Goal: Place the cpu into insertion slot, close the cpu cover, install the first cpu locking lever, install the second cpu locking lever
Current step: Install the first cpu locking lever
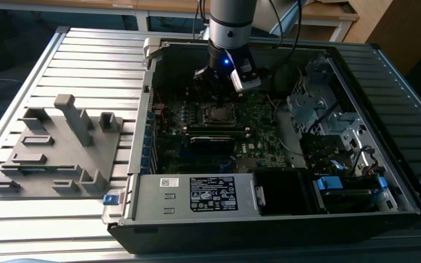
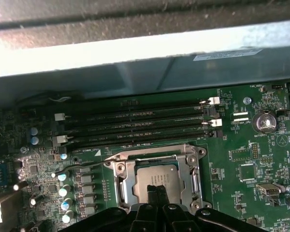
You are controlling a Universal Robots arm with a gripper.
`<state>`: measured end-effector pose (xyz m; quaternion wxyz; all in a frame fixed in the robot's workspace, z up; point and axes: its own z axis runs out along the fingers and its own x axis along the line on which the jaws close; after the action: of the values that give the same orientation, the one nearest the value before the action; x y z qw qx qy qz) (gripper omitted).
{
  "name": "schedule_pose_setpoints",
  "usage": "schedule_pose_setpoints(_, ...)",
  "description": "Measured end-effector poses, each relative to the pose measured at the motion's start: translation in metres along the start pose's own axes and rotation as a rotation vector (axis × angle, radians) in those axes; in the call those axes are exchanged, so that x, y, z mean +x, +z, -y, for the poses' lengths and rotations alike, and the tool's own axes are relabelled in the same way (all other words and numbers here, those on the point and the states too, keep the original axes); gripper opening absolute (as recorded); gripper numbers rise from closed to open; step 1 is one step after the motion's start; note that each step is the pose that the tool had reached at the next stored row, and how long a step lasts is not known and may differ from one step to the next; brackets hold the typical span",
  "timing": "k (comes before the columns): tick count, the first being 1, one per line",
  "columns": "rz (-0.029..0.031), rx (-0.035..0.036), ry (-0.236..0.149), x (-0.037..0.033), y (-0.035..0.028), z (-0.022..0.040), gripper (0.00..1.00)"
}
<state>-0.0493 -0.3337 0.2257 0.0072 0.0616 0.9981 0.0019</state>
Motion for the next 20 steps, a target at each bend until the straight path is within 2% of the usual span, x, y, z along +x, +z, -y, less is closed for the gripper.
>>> schedule_pose_setpoints(15, 0.0000, -0.0001, 0.000, 0.0001, -0.0028, 0.0000, 0.10)
schedule_pose_setpoints(20, 0.0000, 0.0000, 0.000, 0.0021, -0.0029, 0.0003, 0.10)
